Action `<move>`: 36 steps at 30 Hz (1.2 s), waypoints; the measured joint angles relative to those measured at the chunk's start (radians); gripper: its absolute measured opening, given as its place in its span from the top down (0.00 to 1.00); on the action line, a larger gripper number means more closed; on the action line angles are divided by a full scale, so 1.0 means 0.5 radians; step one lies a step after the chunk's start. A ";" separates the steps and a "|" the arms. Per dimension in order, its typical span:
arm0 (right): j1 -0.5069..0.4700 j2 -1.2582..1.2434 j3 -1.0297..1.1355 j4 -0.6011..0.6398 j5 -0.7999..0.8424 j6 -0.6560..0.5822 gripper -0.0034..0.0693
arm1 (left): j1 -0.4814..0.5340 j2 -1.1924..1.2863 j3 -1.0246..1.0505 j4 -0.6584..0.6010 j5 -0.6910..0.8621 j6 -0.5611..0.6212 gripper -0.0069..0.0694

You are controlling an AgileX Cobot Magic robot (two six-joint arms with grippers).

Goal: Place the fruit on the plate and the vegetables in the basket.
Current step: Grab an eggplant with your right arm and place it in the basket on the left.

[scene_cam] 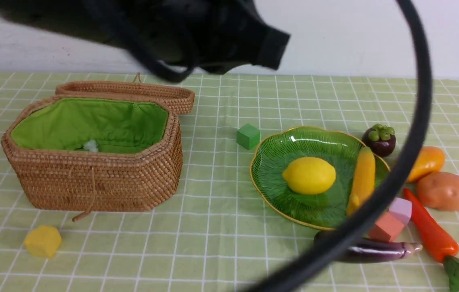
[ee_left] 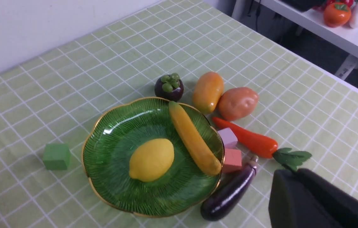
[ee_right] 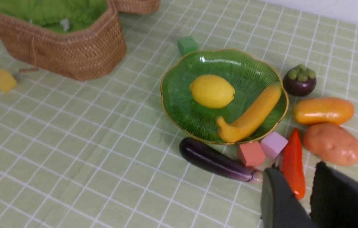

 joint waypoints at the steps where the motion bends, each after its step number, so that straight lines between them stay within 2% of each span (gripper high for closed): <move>1: 0.000 0.057 0.040 0.024 -0.008 -0.030 0.76 | 0.000 -0.129 0.155 -0.010 0.000 0.000 0.93; 8: 0.000 0.297 0.167 0.047 -0.100 -0.139 0.87 | 0.000 -0.755 0.751 -0.047 -0.011 -0.004 0.93; 13: 0.000 0.604 0.177 0.099 -0.147 -0.331 0.87 | 0.000 -1.161 1.003 -0.053 -0.010 -0.063 0.93; 22: 0.000 1.152 0.177 0.119 -0.290 -0.671 0.82 | 0.000 -1.508 1.073 -0.056 0.004 -0.101 0.93; 26: 0.000 1.444 0.177 0.116 -0.321 -0.931 0.71 | 0.000 -1.551 1.073 -0.056 0.009 -0.101 0.93; 36: 0.000 1.905 0.177 -0.010 -0.463 -1.136 0.35 | 0.000 -1.555 1.074 -0.052 0.021 -0.102 0.93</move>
